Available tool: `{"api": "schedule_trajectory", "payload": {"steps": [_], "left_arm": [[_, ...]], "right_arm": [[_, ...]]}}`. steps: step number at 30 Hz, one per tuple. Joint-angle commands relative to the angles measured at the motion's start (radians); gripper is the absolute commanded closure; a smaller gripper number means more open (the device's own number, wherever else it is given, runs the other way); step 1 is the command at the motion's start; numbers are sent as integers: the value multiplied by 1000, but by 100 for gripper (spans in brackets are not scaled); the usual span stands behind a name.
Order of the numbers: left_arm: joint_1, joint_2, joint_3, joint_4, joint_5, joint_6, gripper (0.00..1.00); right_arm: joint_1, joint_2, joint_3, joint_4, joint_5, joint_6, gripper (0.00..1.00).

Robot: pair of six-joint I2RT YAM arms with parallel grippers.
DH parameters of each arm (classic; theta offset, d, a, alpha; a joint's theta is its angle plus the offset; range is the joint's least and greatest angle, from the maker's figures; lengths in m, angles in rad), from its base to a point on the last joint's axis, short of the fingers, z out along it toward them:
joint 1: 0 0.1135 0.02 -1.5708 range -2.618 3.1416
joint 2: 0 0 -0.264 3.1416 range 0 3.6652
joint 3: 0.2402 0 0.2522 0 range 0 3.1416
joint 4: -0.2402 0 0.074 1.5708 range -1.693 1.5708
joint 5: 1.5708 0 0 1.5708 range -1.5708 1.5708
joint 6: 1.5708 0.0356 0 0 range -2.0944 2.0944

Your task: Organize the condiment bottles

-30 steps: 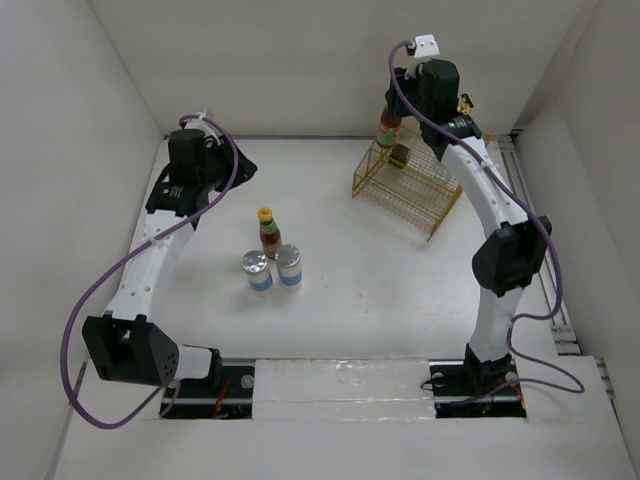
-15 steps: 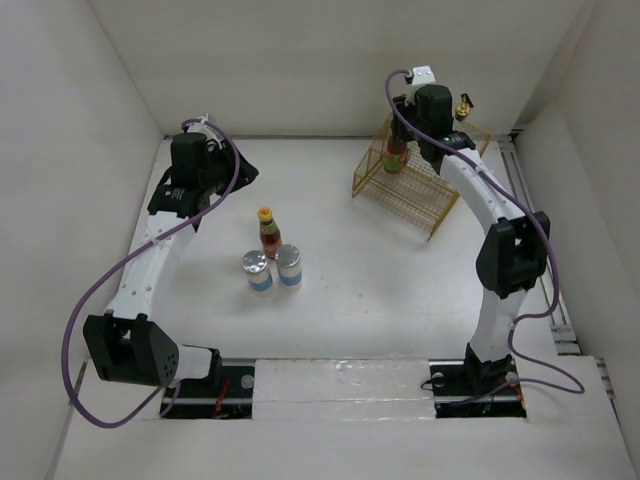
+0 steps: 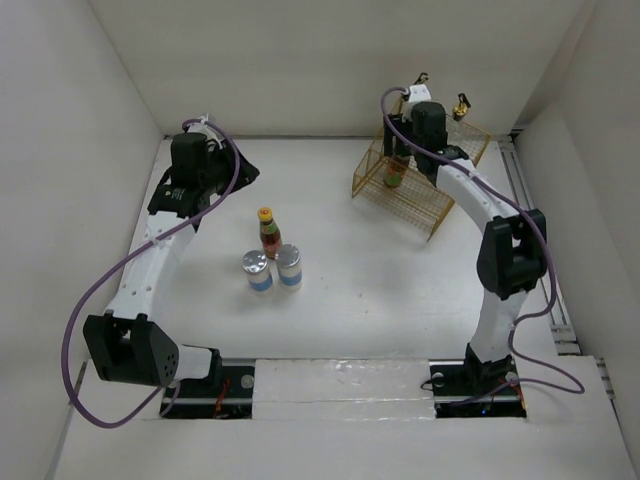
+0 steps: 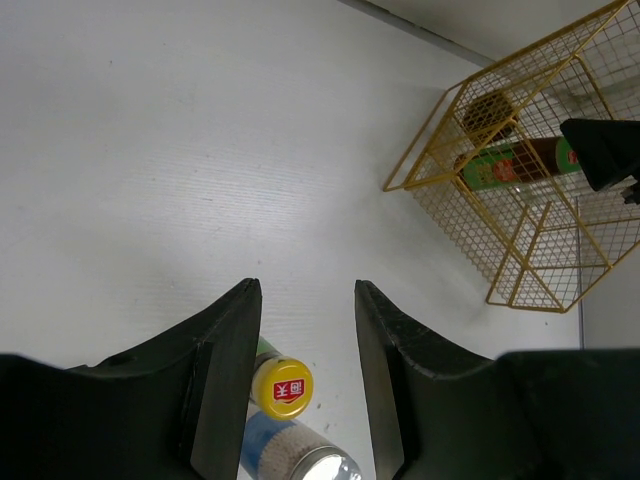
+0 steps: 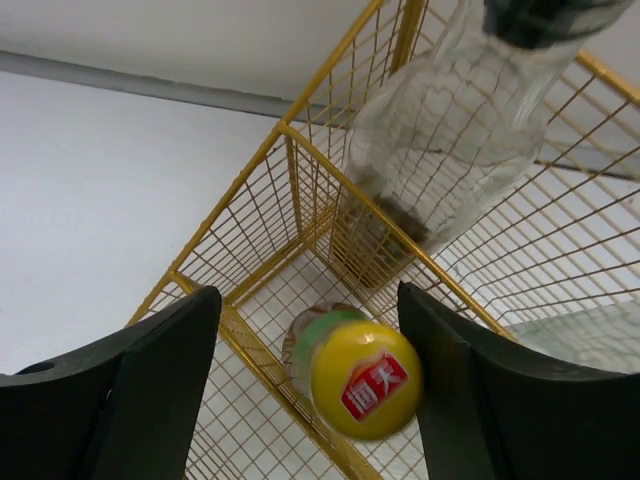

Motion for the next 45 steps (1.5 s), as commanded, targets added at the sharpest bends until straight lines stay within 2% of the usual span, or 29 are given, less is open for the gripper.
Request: {"api": "schedule_trajectory", "payload": {"steps": [1, 5, 8, 9, 10, 12, 13, 14, 15, 16, 17, 18, 20, 21, 22, 24, 25, 27, 30, 38, 42, 43, 45], "left_arm": [[-1, -30, -10, 29, 12, -4, 62], [-1, -30, 10, 29, 3, -4, 59], [-1, -20, 46, 18, -6, -4, 55], [-1, -10, 55, 18, -6, 5, 55], [-1, -10, 55, 18, -17, 5, 55], [-1, -1, 84, 18, -26, 5, 55], [-1, 0, 84, 18, -26, 16, 57], [-1, 0, 107, 18, -38, 16, 60], [-1, 9, 107, 18, -38, 16, 63], [-1, 9, 122, 9, -49, 16, 67], [-1, 19, 132, 9, -49, 25, 77], [-1, 19, 150, 0, -60, 25, 82], [-1, 32, 176, -14, -92, 25, 88], [-1, 32, 203, -14, -101, 25, 88], [-1, 41, 216, -28, -115, 14, 88], [-1, 41, 245, -37, -130, 14, 81], [-1, 41, 271, -49, -140, 5, 67], [-1, 41, 294, -49, -152, -4, 57], [19, 41, 319, -59, -109, -26, 49], [19, 50, 287, -26, -58, -49, 49], [19, 50, 267, -17, -58, -49, 49], [19, 50, 267, -17, -58, -40, 49], [19, 39, 253, -17, -58, -40, 49]], "right_arm": [[9, -101, 8, 103, -4, 20, 21], [0, -149, 42, 61, -4, 20, 9], [10, -212, 22, 52, -4, 20, 7], [10, -230, 5, 52, -21, 11, 12], [36, -249, -11, 52, -35, 11, 20], [67, -292, -77, 52, -99, 11, 69], [116, -302, -102, 52, -121, 11, 84], [147, -321, -155, 61, -142, 2, 92], [180, -321, -177, 72, -168, 2, 95], [217, -321, -192, 72, -209, -12, 95], [290, -321, -203, 86, -230, -12, 91], [325, -300, -212, 86, -256, -23, 76], [416, -272, -213, 97, -331, -35, 58], [441, -257, -199, 97, -357, -35, 50], [487, -226, -179, 97, -372, -47, 34], [522, -195, -156, 97, -382, -57, 21], [537, -163, -135, 97, -382, -66, 15], [556, -131, -116, 97, -391, -66, 11], [579, -59, -76, 97, -391, -76, 11], [598, 72, 25, 130, -340, -76, 14], [598, 136, 96, 130, -319, -67, 40], [598, 145, 108, 141, -319, -58, 57], [598, 145, 108, 152, -307, -58, 73]]}}
